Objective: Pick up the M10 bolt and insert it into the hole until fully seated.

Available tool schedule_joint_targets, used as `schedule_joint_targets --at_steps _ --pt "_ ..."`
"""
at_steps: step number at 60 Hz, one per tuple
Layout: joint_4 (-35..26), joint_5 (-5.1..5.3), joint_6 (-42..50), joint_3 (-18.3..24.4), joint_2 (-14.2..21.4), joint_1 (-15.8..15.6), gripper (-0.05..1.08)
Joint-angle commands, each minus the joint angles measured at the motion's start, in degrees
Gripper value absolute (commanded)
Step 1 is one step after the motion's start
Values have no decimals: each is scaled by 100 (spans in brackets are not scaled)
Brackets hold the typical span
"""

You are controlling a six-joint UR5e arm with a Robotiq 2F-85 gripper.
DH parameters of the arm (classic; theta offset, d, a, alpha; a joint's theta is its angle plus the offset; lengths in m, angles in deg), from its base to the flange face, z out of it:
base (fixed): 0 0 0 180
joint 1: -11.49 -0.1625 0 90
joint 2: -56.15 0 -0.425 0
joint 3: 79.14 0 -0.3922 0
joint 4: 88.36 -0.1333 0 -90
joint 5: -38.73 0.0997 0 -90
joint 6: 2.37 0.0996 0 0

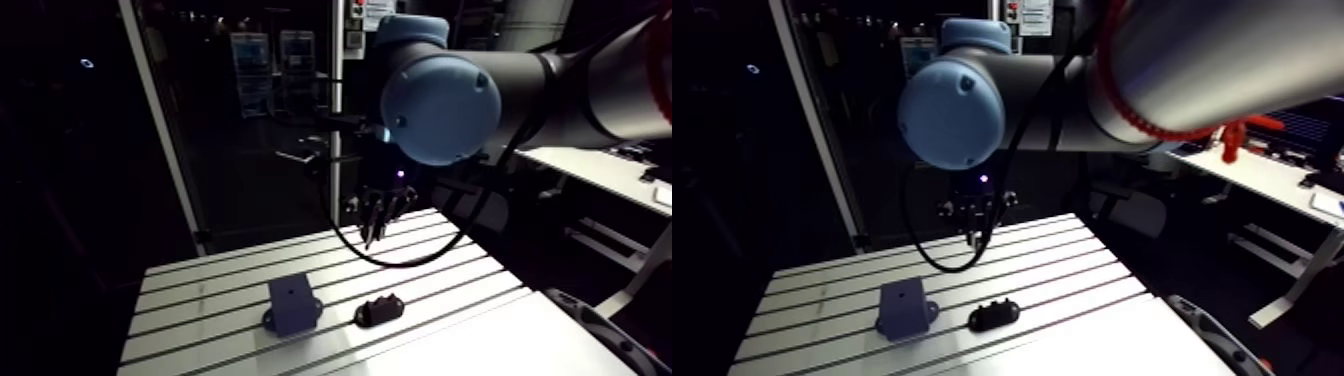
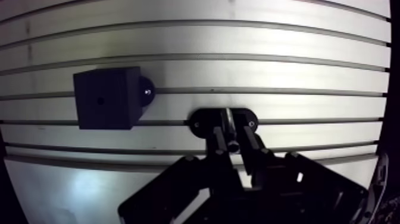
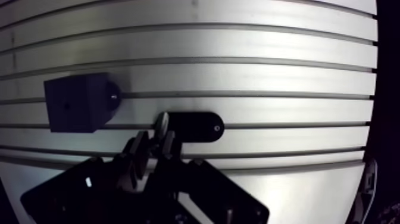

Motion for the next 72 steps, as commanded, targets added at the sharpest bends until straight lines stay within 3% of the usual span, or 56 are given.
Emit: schedule_joint_targets --at_steps 1,14,30,37,39,41,45,52,72 --pt "-794 -15 148 508 -22 -109 107" --pt "-1539 -35 282 951 -168 -245 107" --pt "-2919 -68 424 1824 -486 -724 108" --pt "-3065 -101 573 1986 -547 -868 108" --pt "-3092 -149 634 2031 -580 -928 108" --pt "-3168 -295 742 2112 -658 -1068 108" --pt "-3249 -381 814 2166 -737 -1183 108" --pt "-3416 -386 869 2314 -888 -1390 108" --pt "-3440 -403 979 2607 -1197 -1571 108"
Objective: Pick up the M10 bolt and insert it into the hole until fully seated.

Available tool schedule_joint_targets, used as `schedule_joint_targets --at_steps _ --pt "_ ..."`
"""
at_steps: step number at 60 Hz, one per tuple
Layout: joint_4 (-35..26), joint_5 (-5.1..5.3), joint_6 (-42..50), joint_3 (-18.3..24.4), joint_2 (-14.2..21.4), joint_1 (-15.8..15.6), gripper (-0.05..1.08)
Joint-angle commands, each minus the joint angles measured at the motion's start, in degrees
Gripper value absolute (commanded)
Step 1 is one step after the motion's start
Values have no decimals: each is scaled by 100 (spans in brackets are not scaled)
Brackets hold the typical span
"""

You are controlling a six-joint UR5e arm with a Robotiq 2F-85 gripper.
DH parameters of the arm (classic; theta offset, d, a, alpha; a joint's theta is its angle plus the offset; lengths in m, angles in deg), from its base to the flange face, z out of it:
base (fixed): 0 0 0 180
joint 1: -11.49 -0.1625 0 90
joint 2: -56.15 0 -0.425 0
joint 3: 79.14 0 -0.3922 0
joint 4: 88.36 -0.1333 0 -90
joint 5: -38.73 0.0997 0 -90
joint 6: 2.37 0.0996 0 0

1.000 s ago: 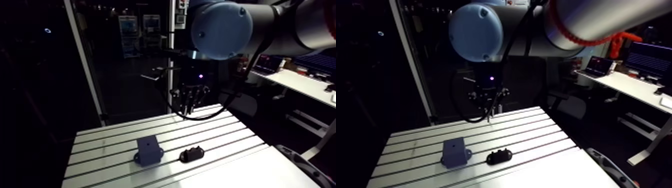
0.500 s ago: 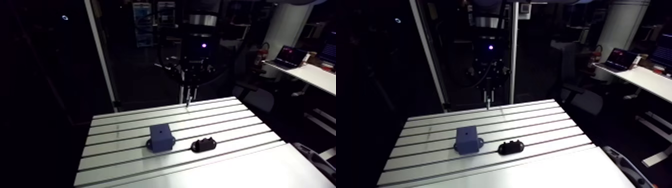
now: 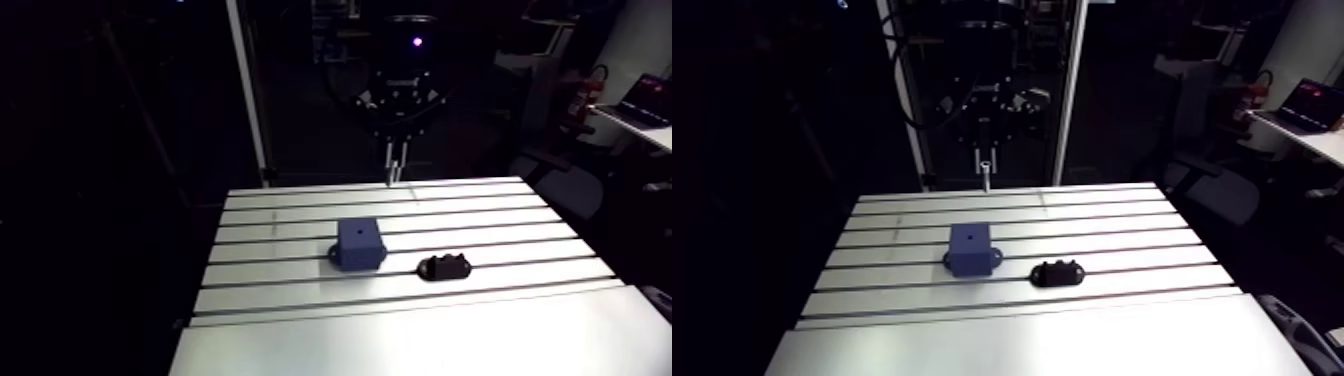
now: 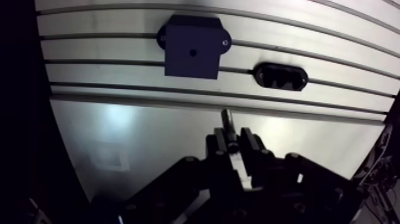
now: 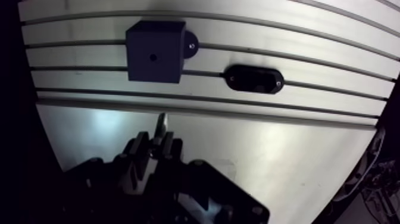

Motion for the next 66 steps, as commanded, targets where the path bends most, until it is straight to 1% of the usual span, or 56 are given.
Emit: schedule_joint_targets --at_steps 1,4,8,14,18,22,35,37,50,57,66 --pt "-19 -33 56 191 -241 -129 108" --pt "-2 -34 56 200 -277 -130 108" --pt "32 -10 64 203 -315 -138 108" --pt "165 -25 122 161 -336 -155 108" --pt "401 -58 152 117 -368 -230 108" --pt "479 -61 153 123 -380 -284 108" --pt "501 -51 160 106 -387 -322 108" --pt "502 -28 169 80 -428 -331 108" --pt "518 -36 285 26 -545 -342 108" --pt "673 -43 276 8 -606 -342 108" --pt "704 -17 276 10 -642 -382 108"
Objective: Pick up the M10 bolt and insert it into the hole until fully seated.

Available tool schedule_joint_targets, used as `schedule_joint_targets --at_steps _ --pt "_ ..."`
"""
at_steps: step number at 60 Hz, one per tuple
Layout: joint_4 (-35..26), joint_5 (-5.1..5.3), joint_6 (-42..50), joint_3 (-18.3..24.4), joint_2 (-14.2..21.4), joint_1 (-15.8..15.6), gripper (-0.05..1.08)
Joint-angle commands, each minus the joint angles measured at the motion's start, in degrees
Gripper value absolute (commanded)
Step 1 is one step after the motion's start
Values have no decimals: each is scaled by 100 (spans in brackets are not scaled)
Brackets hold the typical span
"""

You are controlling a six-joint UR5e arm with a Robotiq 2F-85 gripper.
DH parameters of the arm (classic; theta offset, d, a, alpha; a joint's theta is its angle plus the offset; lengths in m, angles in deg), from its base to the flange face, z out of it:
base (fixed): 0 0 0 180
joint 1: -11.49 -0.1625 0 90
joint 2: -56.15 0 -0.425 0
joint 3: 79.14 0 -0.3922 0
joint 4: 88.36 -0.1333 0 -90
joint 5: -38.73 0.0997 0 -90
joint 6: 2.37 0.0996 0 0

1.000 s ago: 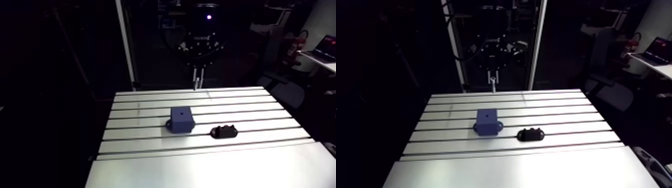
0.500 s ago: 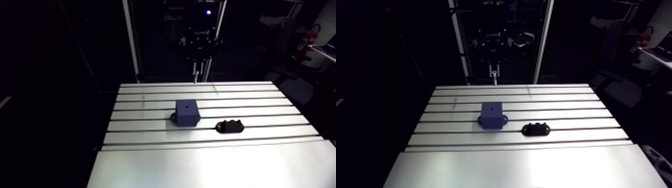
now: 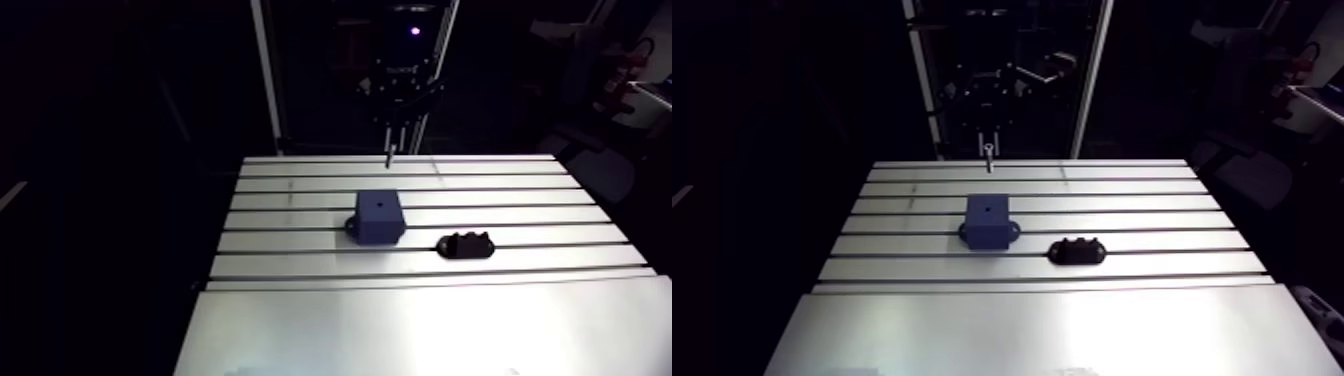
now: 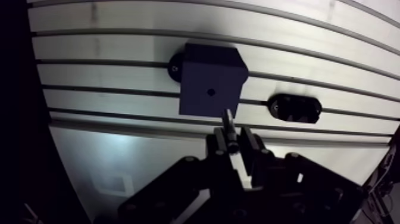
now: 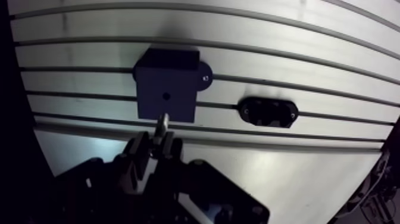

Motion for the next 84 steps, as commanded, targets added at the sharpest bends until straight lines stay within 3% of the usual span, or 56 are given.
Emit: schedule_joint_targets --at_steps 1,84 --pt "87 20 9 -13 -70 -43 108" --pt "393 -25 18 -375 -176 -134 108"
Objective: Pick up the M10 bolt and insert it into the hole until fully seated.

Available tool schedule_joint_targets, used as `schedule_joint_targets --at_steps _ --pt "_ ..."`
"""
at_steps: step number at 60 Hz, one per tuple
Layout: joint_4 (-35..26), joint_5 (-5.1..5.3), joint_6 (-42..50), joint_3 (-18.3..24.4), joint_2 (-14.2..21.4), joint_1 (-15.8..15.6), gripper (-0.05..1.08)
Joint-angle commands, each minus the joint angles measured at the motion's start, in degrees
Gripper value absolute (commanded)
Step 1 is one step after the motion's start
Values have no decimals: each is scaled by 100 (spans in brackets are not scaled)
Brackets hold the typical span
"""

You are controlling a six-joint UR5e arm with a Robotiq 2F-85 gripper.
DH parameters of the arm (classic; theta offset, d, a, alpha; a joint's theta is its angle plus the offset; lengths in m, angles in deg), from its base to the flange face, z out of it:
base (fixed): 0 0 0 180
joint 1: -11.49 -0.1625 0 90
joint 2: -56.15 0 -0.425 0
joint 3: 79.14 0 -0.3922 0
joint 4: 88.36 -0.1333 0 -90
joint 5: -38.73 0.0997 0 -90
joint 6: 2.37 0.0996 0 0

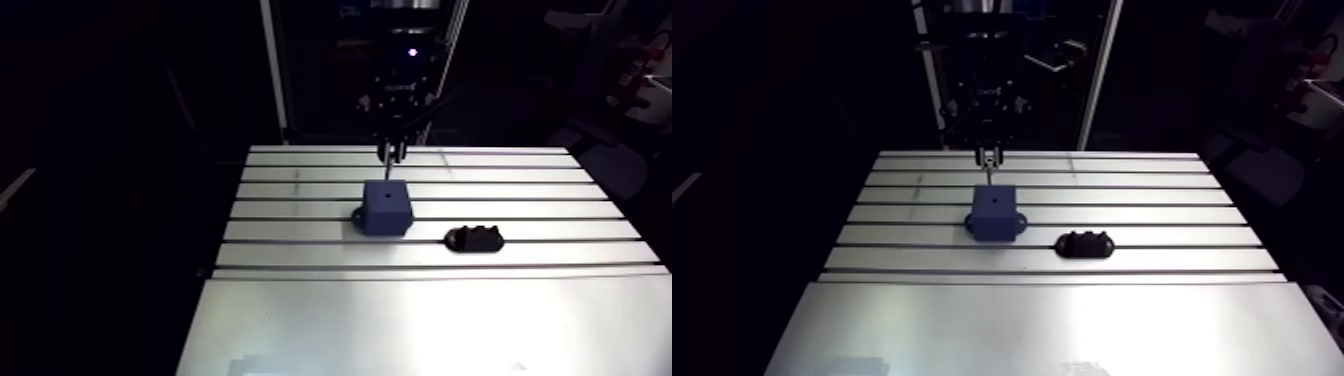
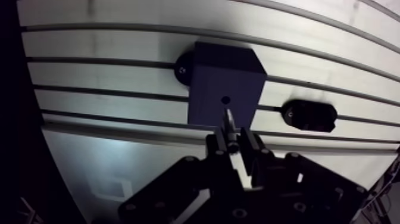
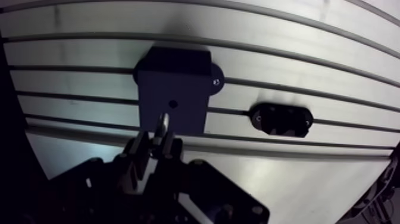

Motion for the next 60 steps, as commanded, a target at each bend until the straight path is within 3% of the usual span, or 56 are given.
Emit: schedule_joint_targets --at_steps 1,34,60 --pt "87 -2 3 -66 -4 0 108" --pt "312 -2 -3 -189 -4 0 108" --pt "341 -70 -5 -277 12 0 108"
